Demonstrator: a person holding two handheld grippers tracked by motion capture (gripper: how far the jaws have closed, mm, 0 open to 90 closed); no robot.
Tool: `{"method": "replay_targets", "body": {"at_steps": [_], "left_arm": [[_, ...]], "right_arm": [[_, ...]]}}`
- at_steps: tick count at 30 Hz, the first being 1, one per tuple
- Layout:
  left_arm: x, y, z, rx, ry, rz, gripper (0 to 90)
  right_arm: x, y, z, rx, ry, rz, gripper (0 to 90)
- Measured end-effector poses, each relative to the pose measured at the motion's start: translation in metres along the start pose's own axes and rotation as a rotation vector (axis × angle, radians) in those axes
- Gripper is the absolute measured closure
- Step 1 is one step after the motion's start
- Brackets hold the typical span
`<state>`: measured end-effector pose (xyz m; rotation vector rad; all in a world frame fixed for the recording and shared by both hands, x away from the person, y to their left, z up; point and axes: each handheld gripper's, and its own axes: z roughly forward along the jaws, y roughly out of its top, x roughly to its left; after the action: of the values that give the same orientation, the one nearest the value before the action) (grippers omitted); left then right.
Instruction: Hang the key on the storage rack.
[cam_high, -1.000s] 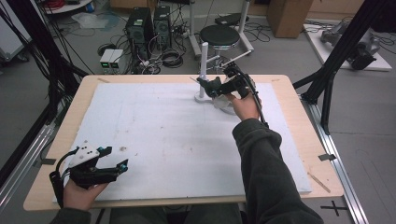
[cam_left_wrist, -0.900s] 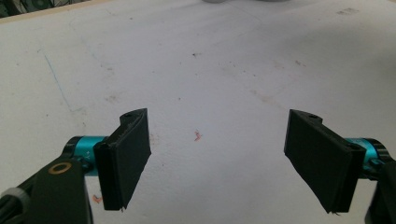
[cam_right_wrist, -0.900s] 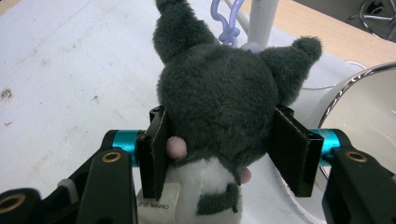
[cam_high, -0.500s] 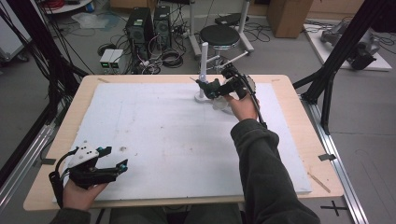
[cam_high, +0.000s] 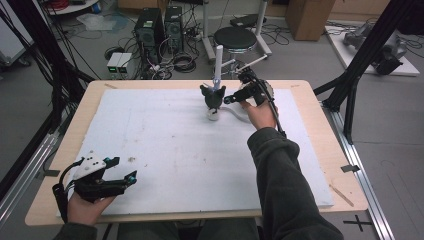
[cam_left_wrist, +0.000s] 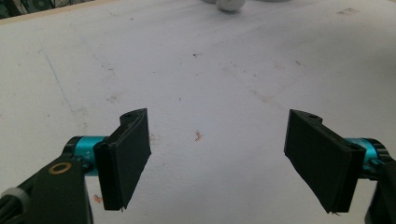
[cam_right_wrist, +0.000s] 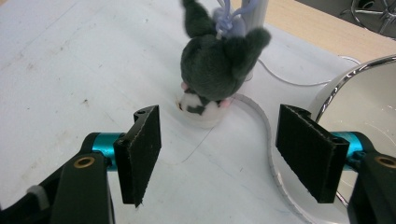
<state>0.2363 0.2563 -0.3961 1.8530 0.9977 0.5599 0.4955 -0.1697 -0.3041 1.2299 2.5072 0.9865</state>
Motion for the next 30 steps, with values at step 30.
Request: {"method": "replay_targets", "body": {"at_steps": [30], "left_arm": [[-0.001, 0.001, 0.001, 0.001, -0.005, 0.001, 23.0]], "right_arm": [[-0.013, -0.031, -0.012, -0.107, 0.028, 0.037, 22.8]]}}
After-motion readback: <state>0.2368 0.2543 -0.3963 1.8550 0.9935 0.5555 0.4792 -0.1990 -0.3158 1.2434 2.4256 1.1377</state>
